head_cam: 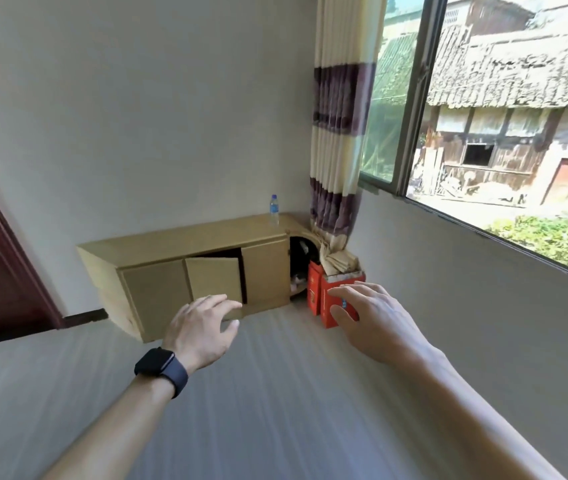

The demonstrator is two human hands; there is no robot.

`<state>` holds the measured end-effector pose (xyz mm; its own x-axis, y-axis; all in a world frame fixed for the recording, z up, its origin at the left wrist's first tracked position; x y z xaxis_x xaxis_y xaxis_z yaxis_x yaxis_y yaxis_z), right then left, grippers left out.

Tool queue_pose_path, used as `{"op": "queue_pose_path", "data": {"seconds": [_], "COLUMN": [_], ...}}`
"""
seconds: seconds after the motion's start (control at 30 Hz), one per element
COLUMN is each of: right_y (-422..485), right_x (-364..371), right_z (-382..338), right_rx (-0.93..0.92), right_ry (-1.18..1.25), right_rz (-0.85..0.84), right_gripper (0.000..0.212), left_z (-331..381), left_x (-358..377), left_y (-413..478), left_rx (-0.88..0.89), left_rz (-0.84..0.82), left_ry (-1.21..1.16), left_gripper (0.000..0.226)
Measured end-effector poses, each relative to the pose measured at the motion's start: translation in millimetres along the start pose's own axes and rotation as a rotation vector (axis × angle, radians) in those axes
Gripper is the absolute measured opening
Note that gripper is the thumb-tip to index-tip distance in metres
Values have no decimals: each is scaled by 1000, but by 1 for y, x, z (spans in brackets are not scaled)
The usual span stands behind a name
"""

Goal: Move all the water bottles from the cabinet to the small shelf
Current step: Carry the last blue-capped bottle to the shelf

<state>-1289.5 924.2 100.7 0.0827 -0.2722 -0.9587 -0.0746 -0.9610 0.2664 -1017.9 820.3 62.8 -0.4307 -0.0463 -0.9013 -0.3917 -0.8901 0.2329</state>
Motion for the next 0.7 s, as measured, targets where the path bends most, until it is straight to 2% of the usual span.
{"op": "queue_pose_path", "data": {"seconds": [0.23, 0.5, 0.7], "right_y": [112, 288, 417], "right_x": [34, 74, 108], "right_z": [49, 108, 136], "right_rx": [-9, 94, 117], "right_ry": [-2, -38, -28], "right_rz": [3, 2, -17], "right_gripper": [40, 39, 38], "left_z": [-13, -43, -79], "left_x": [34, 81, 108], "left_y": [140, 351, 488], "left_rx": [7, 81, 90], "left_rz": [-15, -19, -54], "left_ry": [7, -58, -34], "left_gripper": [43, 56, 43]}}
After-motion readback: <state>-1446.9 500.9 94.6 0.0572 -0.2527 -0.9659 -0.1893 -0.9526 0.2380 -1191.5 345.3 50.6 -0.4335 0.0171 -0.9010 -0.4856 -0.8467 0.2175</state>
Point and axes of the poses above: each hand's wrist, its own y-axis towards the middle knuckle, its own x-axis out of the palm, z = x × y, the point moved 4 cm from there along y, towards the middle knuckle, and after that the axes turned 12 degrees about -y, right-handed, at the moved point
